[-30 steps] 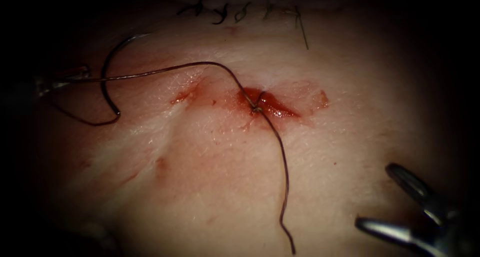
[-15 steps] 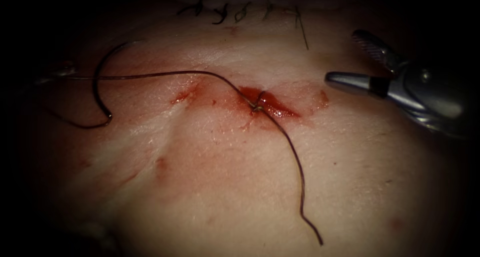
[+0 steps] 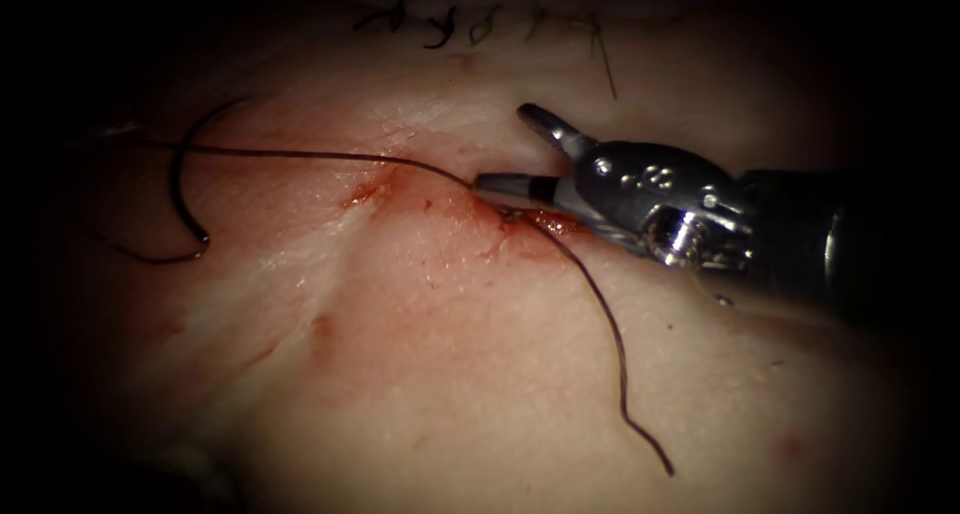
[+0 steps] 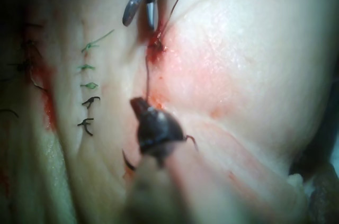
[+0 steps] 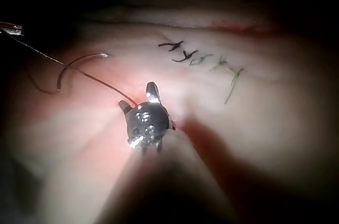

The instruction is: Wound Closure

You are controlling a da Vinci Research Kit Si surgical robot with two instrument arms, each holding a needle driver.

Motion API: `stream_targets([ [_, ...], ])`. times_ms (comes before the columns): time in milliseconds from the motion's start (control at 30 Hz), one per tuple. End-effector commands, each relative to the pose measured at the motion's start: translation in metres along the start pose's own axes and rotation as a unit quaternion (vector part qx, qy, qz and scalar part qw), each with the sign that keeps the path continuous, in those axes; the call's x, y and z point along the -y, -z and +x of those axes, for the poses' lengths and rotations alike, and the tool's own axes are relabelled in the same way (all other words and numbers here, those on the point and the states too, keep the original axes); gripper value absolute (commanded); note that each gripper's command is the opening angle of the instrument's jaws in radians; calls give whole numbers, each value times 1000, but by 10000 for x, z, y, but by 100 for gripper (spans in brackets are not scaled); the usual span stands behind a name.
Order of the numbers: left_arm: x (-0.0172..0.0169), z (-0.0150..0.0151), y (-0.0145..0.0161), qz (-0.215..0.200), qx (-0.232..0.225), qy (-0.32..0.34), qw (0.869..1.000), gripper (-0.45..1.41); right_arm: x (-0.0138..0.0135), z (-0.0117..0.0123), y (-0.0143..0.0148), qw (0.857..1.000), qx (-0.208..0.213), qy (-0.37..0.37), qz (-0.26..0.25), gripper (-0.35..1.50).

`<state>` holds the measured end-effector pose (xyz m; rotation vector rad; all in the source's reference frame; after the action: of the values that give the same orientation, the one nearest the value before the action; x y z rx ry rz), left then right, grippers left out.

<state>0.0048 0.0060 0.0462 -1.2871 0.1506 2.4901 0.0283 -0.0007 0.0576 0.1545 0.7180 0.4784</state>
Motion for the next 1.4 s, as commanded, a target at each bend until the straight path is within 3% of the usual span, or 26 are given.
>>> stream_targets([
  [33,-4,-2,-7,0,0,1,1000,-45,9,-1,-19,1000,0,5,5,148],
  [233,-2,2,-4,2,-3,-2,1000,-45,22,-12,-49,1000,1,29,5,148],
  [433,-4,3,-4,0,-4,-1,1000,-45,9,-23,-76,999,14,42,-21,148],
  [633,-9,7,-2,0,-4,-1,1000,-45,-1,-18,-84,998,-6,38,-57,148],
  [900,-11,12,-1,-2,-5,-1,1000,-45,9,-3,-111,998,-9,42,-50,148],
  [1400,-16,16,6,-4,-6,-6,1000,-45,3,5,-130,997,-10,54,-49,145],
])
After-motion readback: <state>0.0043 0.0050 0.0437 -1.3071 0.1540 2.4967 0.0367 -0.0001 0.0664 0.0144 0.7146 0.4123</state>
